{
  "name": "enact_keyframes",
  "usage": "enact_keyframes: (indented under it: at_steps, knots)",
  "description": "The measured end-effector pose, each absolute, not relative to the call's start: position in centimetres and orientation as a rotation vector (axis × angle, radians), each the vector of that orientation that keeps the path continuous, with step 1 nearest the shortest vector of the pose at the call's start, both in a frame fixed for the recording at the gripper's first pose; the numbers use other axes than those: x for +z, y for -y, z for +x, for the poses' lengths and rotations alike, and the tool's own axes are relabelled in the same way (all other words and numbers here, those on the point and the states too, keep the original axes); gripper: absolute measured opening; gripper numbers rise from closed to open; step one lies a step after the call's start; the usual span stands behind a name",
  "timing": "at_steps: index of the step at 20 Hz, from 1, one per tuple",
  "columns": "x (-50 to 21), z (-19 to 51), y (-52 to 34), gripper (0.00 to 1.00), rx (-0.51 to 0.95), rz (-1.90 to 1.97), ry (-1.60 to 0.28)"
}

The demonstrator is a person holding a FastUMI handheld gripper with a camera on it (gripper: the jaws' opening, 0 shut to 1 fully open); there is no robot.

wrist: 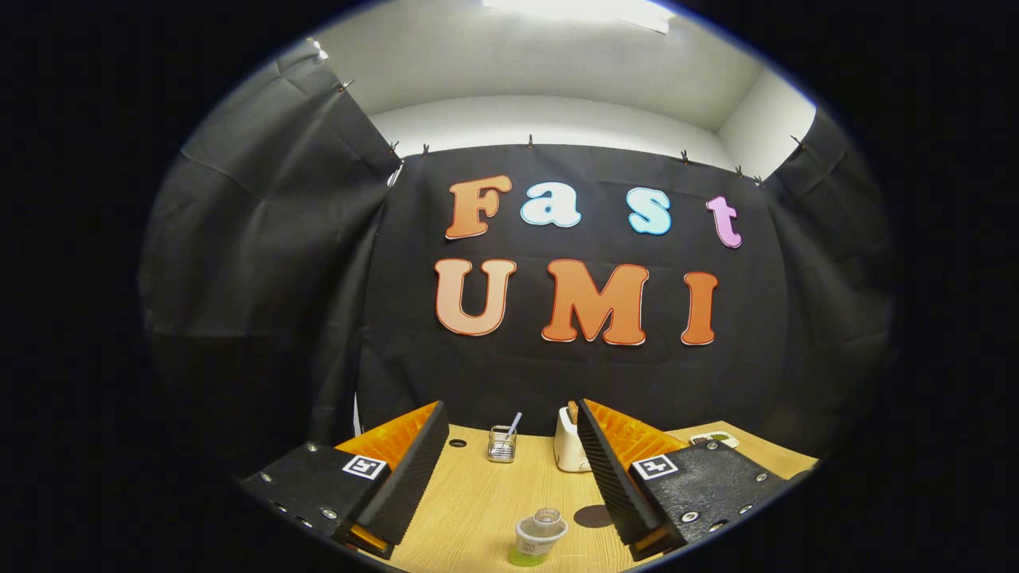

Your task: Take the bottle from table, then pour the juice into the cup, finally place the bottle on the coaster

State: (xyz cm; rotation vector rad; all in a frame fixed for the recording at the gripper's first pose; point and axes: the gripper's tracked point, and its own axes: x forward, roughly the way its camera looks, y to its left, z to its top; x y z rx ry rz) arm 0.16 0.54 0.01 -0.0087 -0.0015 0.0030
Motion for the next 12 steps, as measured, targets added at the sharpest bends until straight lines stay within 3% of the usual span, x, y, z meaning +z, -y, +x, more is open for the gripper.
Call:
enact_keyframes:
  at_steps: [12]
  knots:
    - [-0.24, 0.38, -1.07, 0.96, 0.016, -0.009, -0.004]
